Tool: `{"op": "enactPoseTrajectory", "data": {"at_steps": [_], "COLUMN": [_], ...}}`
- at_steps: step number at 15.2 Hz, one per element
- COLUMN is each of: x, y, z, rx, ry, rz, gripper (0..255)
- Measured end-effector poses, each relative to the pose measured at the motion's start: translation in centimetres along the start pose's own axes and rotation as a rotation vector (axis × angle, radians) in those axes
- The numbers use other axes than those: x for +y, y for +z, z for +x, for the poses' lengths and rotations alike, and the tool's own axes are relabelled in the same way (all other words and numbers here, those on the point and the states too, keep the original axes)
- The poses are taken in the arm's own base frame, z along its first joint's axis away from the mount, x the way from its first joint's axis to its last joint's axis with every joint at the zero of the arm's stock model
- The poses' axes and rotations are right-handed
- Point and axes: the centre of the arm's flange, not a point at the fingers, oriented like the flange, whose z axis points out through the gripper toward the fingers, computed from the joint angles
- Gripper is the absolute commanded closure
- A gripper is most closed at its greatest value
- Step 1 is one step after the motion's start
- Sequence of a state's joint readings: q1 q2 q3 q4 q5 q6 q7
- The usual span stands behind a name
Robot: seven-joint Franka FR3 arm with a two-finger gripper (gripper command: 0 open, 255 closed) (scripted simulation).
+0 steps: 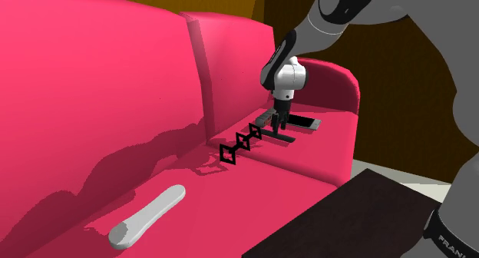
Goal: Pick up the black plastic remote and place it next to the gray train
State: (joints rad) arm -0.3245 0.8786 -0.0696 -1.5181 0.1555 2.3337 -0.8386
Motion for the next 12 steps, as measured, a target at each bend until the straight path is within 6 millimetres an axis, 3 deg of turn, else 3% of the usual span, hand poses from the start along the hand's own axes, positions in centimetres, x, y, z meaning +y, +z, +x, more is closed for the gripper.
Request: {"op": "enactPoseTrajectory", "data": {"at_steps": [2,6,12], "x": [0.0,0.0,0.0], "y": [-0.6,-4.4,-5.0], "z": [0.0,0.2,0.0], "rx": [0.000,0.001,0.000], "ry": [0.000,0.000,0.000], "rz": [0.000,-0.001,0.000], "gripper": [0,0,0]}}
